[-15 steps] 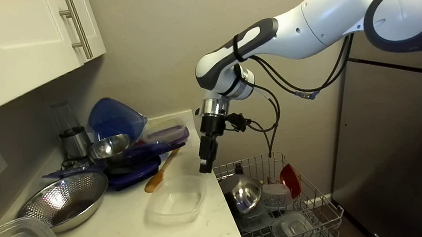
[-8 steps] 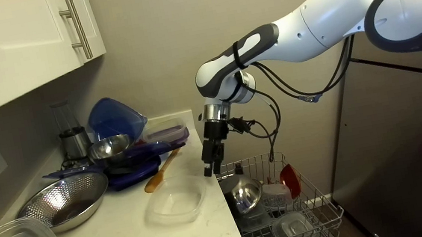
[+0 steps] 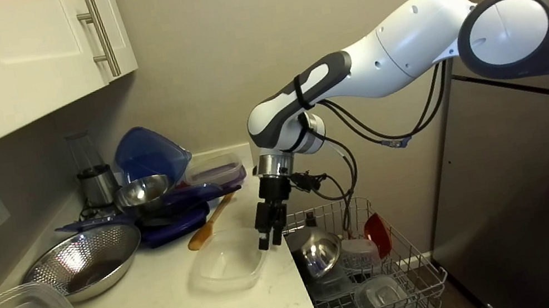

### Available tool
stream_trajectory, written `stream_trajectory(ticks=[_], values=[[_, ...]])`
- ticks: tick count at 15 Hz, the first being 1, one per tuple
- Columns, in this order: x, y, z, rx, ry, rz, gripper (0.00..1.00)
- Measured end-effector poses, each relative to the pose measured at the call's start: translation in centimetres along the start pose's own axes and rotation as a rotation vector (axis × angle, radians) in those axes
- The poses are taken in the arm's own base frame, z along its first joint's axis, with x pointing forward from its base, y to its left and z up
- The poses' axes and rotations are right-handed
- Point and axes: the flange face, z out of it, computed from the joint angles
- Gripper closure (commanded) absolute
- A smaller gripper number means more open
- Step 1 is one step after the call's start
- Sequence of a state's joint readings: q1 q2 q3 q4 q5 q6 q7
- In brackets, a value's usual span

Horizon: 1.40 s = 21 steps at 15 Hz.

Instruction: Pick up the clear bowl from the front of the counter and put it in the dishwasher.

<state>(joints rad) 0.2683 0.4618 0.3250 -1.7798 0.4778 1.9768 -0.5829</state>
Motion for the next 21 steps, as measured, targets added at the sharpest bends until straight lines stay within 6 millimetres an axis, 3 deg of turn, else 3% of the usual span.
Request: stream_trajectory(ticks=[1, 5, 11, 13, 19, 20, 21], values=[[0.2, 0.1, 0.5, 0.007, -0.005, -0.001, 0.27], [1.2, -0.2, 1.4, 0.026, -0.007, -0.016, 0.53], [2.4, -0.9, 0.7, 0.026, 0.016, -0.038, 0.92], [2.5, -1.0, 0.4, 0.024, 0.021, -0.041, 1.00], [2.7, -1.1, 0.1, 0.022, 0.027, -0.045, 1.00], [2.7, -1.1, 0.1, 0.022, 0.027, -0.045, 0.74], [2.7, -1.1, 0.1, 0.022, 0.027, -0.045, 0.72]])
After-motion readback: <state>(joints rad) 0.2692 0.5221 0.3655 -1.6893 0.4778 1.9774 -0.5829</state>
